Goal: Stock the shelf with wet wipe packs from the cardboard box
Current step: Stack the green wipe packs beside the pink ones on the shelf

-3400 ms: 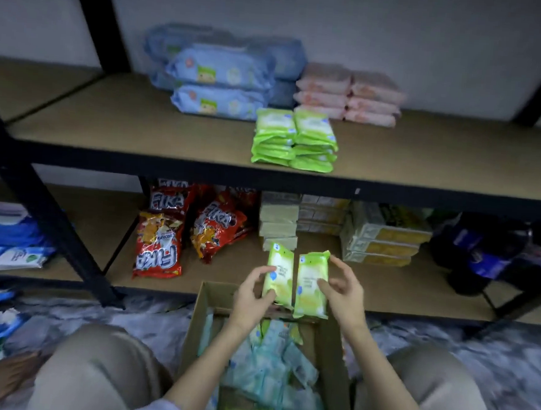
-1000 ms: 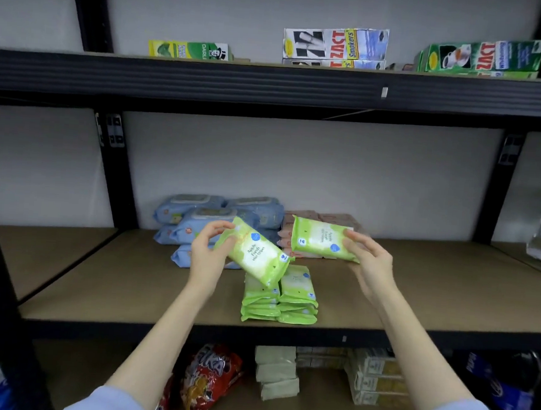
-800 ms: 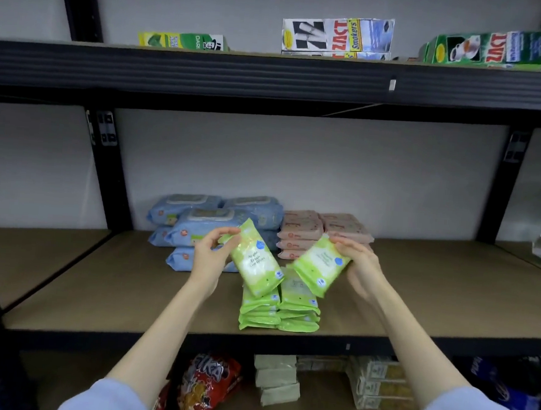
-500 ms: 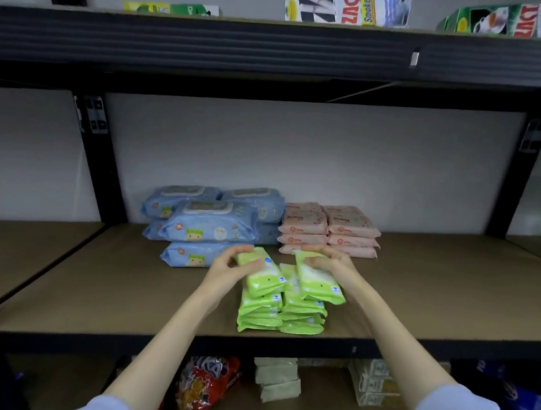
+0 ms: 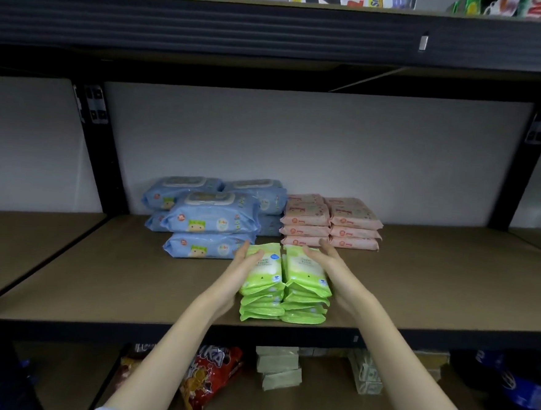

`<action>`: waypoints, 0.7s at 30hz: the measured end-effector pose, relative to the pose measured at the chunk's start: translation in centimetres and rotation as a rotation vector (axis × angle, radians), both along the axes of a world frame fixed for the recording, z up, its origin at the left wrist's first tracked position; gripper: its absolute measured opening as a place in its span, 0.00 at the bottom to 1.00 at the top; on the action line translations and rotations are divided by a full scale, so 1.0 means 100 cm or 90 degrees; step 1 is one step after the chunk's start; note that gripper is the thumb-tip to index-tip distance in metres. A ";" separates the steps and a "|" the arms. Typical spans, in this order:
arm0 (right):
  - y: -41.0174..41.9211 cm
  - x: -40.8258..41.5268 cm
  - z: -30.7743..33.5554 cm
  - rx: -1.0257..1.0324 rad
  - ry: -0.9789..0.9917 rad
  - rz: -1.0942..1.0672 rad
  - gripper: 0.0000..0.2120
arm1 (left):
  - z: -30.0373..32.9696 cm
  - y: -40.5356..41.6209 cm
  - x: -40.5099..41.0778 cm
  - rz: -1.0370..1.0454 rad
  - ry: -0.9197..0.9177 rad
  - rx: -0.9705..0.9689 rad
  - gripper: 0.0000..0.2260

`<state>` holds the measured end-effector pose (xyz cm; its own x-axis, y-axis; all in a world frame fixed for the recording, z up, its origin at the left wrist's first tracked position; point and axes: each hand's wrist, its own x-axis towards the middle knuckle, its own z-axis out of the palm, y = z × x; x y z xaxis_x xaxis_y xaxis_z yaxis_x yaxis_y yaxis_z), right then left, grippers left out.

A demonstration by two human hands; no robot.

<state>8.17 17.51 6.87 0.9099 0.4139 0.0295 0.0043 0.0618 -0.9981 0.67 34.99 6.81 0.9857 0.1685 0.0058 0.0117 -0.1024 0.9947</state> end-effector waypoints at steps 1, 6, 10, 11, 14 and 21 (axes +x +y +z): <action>-0.003 -0.001 -0.002 0.041 0.027 0.001 0.44 | 0.000 -0.001 -0.002 -0.003 0.001 -0.005 0.28; -0.005 -0.013 -0.004 0.028 0.059 0.064 0.36 | -0.001 -0.008 -0.003 -0.010 -0.003 -0.005 0.32; 0.000 -0.013 0.002 0.007 0.059 0.047 0.35 | 0.003 -0.005 -0.003 0.003 0.015 -0.040 0.32; -0.001 -0.013 0.002 0.011 0.066 0.053 0.38 | 0.003 -0.003 -0.003 0.003 0.018 -0.057 0.33; 0.003 -0.014 0.001 -0.018 0.053 0.056 0.37 | 0.002 -0.004 -0.004 -0.003 0.016 -0.057 0.32; 0.015 -0.023 0.006 -0.094 0.031 0.019 0.34 | 0.004 -0.001 0.000 0.001 0.044 -0.017 0.35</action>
